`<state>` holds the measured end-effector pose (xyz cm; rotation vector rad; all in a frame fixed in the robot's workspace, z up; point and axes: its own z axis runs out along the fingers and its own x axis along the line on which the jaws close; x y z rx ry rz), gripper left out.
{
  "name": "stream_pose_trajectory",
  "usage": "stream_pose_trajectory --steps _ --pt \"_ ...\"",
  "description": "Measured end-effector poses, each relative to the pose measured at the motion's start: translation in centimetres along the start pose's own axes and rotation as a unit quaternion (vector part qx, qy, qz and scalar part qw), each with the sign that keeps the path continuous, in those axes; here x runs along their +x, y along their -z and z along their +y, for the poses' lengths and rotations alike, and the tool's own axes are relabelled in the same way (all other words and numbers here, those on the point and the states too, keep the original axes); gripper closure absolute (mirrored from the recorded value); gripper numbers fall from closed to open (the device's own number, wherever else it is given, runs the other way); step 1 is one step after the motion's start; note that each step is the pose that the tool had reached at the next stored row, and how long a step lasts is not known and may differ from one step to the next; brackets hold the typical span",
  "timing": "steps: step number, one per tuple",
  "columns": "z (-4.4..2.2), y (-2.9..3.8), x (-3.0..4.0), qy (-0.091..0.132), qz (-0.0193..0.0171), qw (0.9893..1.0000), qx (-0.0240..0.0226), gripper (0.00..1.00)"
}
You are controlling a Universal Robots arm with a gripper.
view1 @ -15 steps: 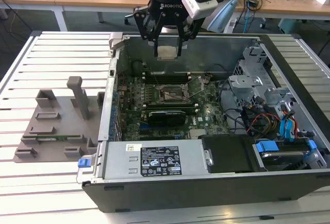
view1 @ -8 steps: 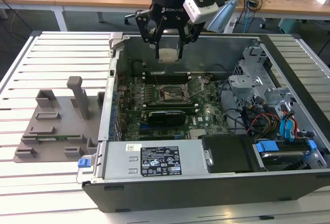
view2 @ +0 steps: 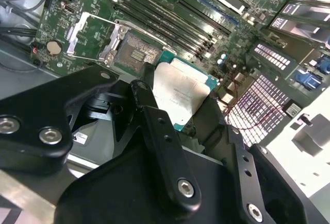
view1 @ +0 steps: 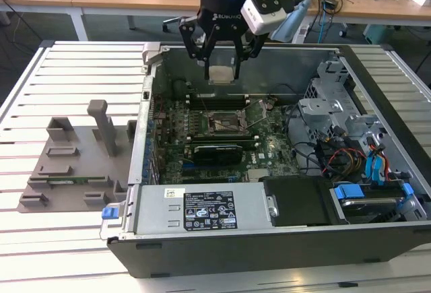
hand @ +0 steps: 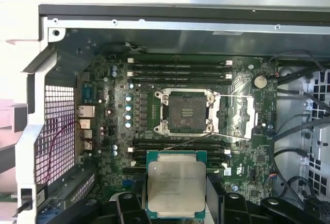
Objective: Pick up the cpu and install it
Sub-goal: 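Pick up the cpu and move it towards the insertion slot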
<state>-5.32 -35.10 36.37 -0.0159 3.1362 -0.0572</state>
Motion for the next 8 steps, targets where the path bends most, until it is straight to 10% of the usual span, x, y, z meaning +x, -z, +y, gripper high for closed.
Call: stream_pose_trajectory --steps 8 --pt "0.09 -0.73 -0.58 0.0 0.0003 1.0 0.0 0.45"
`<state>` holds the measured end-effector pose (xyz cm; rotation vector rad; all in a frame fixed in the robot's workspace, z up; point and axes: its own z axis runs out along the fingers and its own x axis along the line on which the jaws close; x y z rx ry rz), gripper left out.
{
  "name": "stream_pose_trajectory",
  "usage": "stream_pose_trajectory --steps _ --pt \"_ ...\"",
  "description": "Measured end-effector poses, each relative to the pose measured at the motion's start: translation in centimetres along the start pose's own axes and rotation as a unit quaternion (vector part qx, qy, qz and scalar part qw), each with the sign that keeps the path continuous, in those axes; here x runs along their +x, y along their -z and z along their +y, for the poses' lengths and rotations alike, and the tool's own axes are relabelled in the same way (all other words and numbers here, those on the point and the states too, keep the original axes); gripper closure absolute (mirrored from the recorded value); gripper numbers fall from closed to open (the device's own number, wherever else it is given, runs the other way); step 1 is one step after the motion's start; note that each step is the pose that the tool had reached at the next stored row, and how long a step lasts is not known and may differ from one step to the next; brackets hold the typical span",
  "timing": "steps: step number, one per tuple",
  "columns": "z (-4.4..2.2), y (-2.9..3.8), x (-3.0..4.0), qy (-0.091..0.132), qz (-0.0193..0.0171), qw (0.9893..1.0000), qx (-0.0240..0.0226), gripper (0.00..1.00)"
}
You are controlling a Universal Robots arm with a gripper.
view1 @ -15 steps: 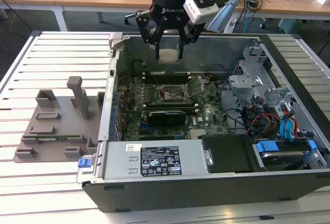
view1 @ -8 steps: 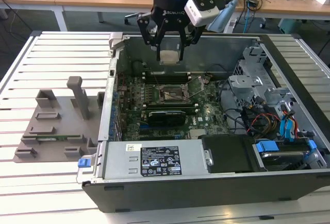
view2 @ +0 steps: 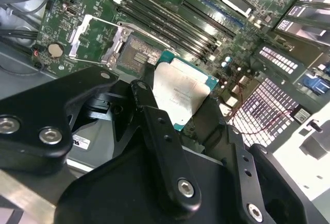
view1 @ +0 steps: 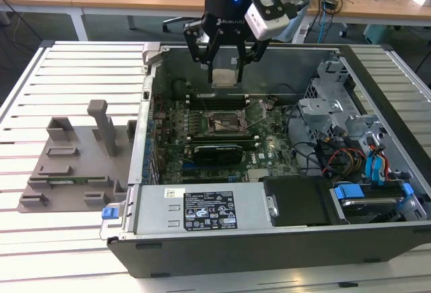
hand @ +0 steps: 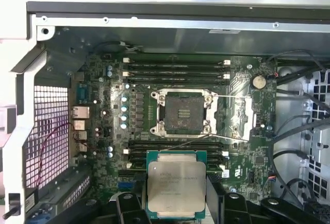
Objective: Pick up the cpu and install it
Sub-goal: 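Pick up the cpu and move it towards the insertion slot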
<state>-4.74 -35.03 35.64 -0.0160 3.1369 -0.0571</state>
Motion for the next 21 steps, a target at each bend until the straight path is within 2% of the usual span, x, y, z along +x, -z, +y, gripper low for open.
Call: stream_pose_trajectory --steps 21 --pt "0.2 -1.94 -0.67 0.0 0.0012 1.0 0.0 0.45"
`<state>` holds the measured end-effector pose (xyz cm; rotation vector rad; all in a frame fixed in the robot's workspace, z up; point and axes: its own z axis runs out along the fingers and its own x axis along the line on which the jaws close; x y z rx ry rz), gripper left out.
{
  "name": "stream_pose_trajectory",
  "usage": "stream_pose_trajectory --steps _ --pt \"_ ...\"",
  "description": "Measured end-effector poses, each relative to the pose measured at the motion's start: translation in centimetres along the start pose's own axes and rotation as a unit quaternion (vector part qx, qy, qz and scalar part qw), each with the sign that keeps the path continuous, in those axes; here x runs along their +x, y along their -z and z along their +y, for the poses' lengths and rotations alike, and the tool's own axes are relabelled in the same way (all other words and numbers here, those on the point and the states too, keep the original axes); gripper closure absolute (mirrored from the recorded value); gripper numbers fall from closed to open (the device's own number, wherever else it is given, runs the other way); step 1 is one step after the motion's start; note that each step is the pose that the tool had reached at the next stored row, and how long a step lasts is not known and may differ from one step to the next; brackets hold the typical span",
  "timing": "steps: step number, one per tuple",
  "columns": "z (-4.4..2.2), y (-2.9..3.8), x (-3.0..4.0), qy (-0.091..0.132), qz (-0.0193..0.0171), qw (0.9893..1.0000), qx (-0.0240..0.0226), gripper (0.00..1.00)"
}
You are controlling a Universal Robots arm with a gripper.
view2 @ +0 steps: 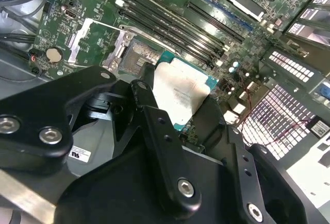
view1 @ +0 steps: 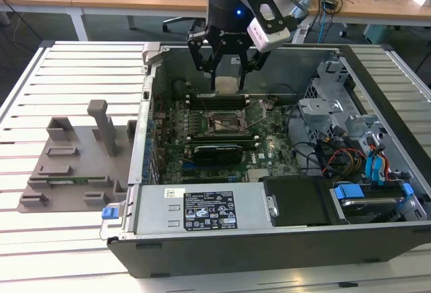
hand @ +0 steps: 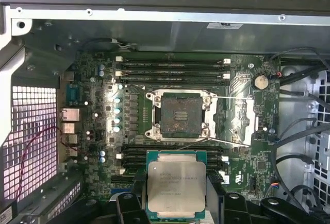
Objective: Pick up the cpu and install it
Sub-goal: 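Pick up the cpu and move it towards the insertion slot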
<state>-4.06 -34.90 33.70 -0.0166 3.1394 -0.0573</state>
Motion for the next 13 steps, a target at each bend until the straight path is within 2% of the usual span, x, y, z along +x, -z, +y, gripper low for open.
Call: stream_pose_trajectory --steps 5,9,13 --pt "0.12 -0.78 -0.3 0.0 0.0003 1.0 0.0001 0.45" --pt "0.55 -1.78 -0.67 0.0 0.0003 1.0 0.0004 0.45" --pt "1.16 -2.03 -1.13 0.002 0.0003 1.0 0.0014 0.45"
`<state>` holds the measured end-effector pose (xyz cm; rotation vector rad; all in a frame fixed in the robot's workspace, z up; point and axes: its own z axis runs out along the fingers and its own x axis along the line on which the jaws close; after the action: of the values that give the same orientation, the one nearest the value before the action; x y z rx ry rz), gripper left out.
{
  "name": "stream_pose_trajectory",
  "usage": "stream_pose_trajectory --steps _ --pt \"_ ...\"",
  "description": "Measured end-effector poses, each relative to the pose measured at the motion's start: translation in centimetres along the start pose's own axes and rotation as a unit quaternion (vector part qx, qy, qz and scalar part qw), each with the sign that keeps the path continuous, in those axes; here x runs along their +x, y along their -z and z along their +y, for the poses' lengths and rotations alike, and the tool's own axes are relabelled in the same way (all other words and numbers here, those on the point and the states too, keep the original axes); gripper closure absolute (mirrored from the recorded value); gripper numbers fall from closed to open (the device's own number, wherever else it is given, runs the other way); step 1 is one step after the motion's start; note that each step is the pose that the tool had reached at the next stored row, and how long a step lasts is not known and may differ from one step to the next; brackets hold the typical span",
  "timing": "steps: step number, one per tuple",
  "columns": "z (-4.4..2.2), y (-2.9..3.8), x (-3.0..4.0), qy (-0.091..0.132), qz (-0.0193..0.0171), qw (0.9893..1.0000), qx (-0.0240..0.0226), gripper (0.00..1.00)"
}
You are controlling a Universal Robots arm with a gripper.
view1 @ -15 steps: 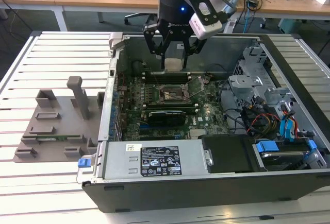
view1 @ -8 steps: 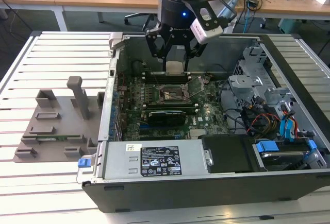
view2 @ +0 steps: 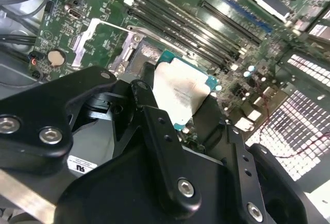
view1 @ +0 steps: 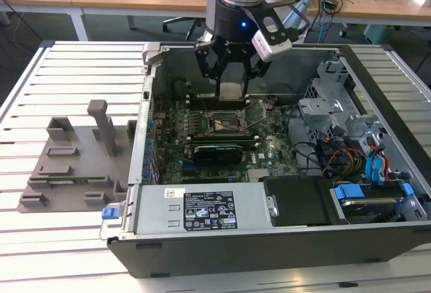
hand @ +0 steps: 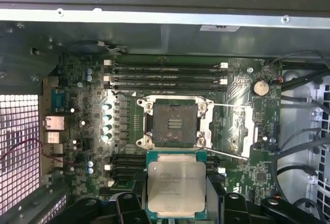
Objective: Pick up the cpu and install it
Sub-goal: 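Pick up the cpu and move it towards the insertion slot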
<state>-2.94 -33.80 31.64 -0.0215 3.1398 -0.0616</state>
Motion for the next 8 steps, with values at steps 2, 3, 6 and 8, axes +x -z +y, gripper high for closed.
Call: stream_pose_trajectory --steps 2,3,6,8 --pt "0.25 -0.13 -0.15 0.0 0.0 1.0 0.0004 0.45" --pt "0.32 -0.18 -0.22 0.0 0.0 1.0 0.0005 0.45" --pt "0.63 -0.53 -0.55 0.0 -0.0001 1.0 0.0008 0.45" --pt "0.74 -0.73 -0.73 0.0 0.0 1.0 0.0009 0.45"
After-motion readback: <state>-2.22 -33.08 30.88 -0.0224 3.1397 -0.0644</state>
